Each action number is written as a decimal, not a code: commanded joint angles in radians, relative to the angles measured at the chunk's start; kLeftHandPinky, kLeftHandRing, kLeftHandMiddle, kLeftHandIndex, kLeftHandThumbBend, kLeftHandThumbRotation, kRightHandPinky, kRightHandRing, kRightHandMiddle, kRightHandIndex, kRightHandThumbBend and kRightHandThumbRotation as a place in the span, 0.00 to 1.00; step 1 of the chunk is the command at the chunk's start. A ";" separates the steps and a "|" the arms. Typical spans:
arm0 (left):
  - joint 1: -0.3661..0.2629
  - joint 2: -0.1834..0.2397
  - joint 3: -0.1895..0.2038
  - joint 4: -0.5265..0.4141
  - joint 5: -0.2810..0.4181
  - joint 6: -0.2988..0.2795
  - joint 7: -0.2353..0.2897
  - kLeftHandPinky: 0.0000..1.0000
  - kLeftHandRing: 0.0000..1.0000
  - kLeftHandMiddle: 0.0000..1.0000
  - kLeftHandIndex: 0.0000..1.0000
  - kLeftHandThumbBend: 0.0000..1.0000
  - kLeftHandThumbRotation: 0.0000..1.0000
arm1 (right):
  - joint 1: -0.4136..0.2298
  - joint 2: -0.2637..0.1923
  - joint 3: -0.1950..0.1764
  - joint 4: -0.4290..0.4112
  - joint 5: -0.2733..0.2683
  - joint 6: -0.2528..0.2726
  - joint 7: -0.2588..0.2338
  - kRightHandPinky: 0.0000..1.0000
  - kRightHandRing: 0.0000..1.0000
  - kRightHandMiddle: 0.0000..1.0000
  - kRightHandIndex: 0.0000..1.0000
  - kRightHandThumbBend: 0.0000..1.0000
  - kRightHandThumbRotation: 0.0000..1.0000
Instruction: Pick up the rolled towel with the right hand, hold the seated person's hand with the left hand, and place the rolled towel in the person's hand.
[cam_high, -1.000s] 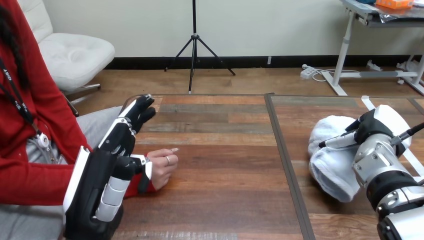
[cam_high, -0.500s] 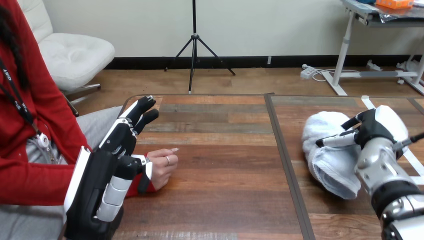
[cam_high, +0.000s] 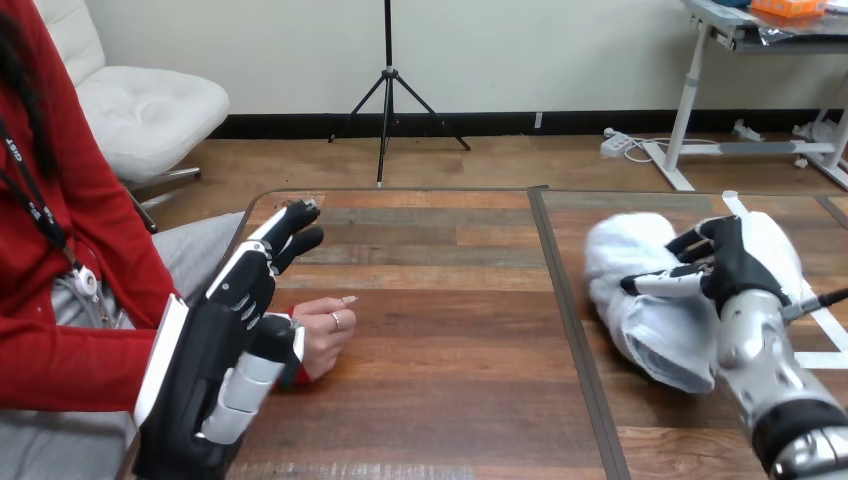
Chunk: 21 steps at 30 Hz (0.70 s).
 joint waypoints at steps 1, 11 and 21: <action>-0.035 -0.003 0.028 0.016 0.044 -0.019 0.037 0.43 0.84 0.87 0.84 0.79 0.86 | -0.022 -0.039 -0.011 -0.096 -0.007 -0.096 -0.051 0.45 0.53 0.55 0.44 0.78 0.00; -0.052 0.005 0.044 0.044 0.152 -0.003 0.112 0.55 0.75 0.81 0.81 0.63 0.60 | 0.035 -0.063 -0.031 -0.172 -0.004 -0.282 -0.087 0.35 0.41 0.46 0.44 0.76 0.00; -0.072 0.016 0.051 0.056 0.179 0.009 0.140 0.52 0.68 0.78 0.79 0.69 0.55 | 0.074 -0.070 -0.059 -0.230 0.009 -0.402 -0.116 0.32 0.37 0.41 0.42 0.75 0.00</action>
